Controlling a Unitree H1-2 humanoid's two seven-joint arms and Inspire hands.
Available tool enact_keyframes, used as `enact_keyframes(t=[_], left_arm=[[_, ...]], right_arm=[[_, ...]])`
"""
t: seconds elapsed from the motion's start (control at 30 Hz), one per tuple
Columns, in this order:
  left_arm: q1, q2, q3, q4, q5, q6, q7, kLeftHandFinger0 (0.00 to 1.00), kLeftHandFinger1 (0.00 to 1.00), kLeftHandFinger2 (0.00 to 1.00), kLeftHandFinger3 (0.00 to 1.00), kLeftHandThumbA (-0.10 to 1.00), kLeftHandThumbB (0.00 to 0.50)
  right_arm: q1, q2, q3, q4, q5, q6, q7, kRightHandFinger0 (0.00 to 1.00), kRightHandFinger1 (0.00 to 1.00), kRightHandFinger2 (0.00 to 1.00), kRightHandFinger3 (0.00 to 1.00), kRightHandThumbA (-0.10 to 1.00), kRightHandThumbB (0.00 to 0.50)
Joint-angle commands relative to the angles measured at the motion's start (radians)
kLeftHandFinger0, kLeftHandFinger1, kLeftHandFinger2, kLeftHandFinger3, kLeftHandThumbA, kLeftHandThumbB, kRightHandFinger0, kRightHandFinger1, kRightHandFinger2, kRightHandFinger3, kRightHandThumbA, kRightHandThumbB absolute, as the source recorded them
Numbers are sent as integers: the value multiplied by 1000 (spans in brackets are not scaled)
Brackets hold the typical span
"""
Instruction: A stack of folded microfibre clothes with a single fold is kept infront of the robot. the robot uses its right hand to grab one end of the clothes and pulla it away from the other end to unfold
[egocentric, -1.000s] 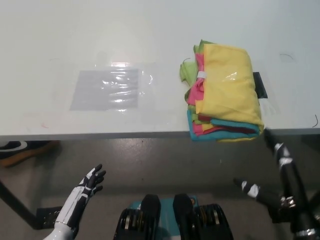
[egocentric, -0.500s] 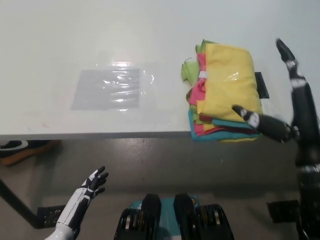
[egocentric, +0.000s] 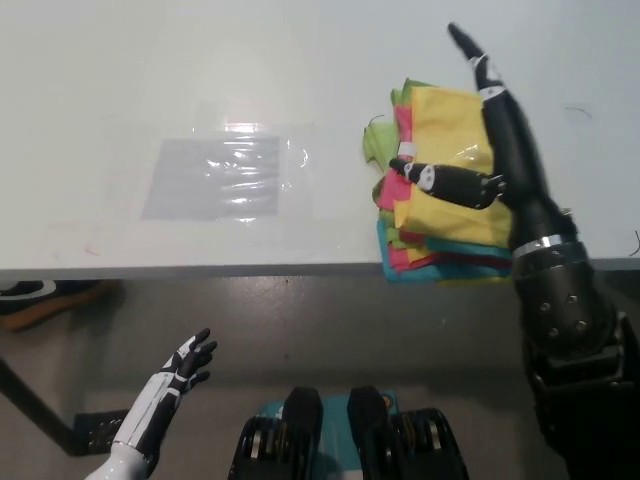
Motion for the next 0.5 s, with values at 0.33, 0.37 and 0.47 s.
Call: enact_keyframes(t=[0.33,0.37,0.47], left_arm=[[-21,13,3,-23,3,2,-18,1000,1000,1000,1000,1000,156],[-21,13,3,-24,8,4,-15,1000,1000,1000,1000,1000,155],[-20,11,1,-24,9,7,-16,1000,1000,1000,1000,1000,150]], right_arm=[[-38,12,32,154,-15,-16,-33,1000,1000,1000,1000,1000,275],[-37,12,35,164,-16,-16,-34,1000,1000,1000,1000,1000,275],[-27,10,44,212,-13,-32,-43,1000,1000,1000,1000,1000,273]])
